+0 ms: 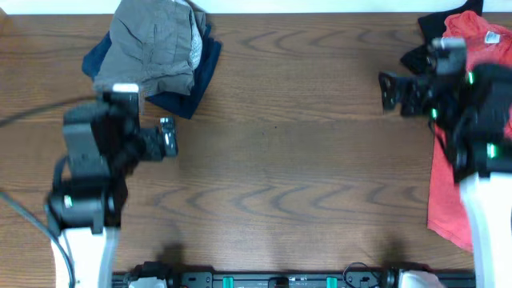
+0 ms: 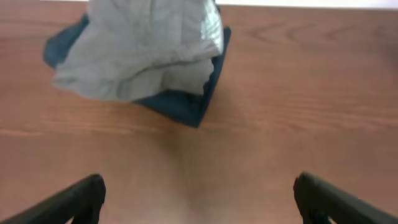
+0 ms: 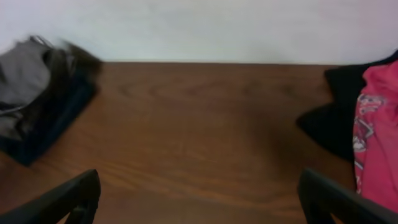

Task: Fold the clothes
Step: 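Reach the right gripper to the red t-shirt and grasp its edge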

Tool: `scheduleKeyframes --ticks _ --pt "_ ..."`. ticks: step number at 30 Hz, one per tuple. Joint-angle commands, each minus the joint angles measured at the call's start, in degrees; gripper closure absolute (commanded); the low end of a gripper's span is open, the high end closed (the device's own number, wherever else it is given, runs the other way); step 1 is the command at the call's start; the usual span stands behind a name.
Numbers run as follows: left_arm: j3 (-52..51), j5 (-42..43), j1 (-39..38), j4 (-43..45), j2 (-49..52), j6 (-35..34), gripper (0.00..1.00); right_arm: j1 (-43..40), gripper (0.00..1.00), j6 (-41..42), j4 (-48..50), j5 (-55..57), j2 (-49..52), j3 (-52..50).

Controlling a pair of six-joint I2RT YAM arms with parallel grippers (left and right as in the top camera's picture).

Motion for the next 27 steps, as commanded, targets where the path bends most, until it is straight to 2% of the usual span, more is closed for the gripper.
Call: scheduleKeyframes --ticks 1,4,6,10,13,21,27 --pt "4.42 6.71 -0.11 -0.37 5.62 1.81 0.02 0.13 0.01 -4.46 -0.50 -0.87 8.33 6.84" --pt "4.42 11.34 -0.13 2.54 9.01 1.86 0.02 -0.02 0.01 -7.50 3.30 -0.85 14.19 9.01" --pt "4.39 11.52 -0.13 3.91 10.93 1.86 0.02 -0.42 0.01 -10.08 6.64 0.42 17.07 8.96" --pt "4.39 11.50 -0.13 6.21 15.87 1.86 0.02 -3.39 0.02 -10.38 11.32 10.71 21.57 8.98" --pt "4.42 11.47 -0.13 6.58 19.91 1.88 0.02 -7.56 0.03 -10.45 12.15 14.36 24.28 8.98" --pt "4.42 11.17 -3.39 7.67 27.69 3.74 0.02 -22.91 0.05 -12.28 12.48 11.41 31.98 8.98" --pt "4.39 10.25 -6.78 9.64 28.57 4.46 0.02 -30.75 0.16 -14.88 13.00 6.82 37.20 8.98"
